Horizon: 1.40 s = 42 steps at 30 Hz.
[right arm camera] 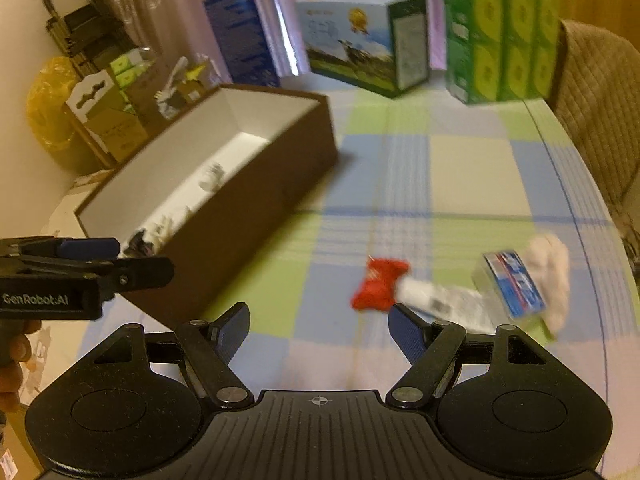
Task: Organize objects
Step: 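Withdraw both tools from the brown box toward the remaining items, then move the right tool toward the white tube while the left tool approaches the red candy packet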
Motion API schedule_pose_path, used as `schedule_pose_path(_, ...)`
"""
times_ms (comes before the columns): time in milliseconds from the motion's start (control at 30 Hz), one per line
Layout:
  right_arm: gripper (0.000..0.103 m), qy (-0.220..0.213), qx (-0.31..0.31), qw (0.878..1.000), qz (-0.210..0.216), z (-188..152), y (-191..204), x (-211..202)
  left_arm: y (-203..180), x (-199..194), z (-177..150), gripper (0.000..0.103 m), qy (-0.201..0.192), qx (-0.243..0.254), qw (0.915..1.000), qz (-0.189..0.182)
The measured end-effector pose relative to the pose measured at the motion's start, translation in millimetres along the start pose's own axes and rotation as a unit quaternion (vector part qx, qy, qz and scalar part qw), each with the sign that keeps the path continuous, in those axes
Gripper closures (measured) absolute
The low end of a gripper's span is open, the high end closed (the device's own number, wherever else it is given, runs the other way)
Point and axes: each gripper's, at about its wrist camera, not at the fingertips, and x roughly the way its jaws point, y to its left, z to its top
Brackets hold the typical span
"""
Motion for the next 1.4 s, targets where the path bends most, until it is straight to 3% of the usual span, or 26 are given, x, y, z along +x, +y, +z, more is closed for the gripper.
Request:
schedule_pose_path(200,0.029,0.013,0.046,0.999,-0.014,-21,-35,-13,-32,13,-5,0.017,0.016,0.021,0.9995,-0.016)
schedule_pose_path(533,0.029,-0.008,0.105,0.993,-0.05,-35,-86,-43,-87,39,-4,0.017,0.034,0.066,0.9963,-0.043)
schedule_pose_path(900,0.029,-0.009,0.156,0.984,-0.086,-49,-142,-52,-124,79,-2,0.017,0.049,0.109,0.9911,-0.059)
schedule_pose_path(1100,0.029,0.0,0.188,0.976,-0.108,-59,-171,-52,-138,115,1,0.018,0.051,0.157,0.9833,-0.078)
schedule_pose_path(1400,0.029,0.008,0.251,0.957,-0.148,-83,-211,-61,-164,177,10,0.022,0.077,0.246,0.9609,-0.103)
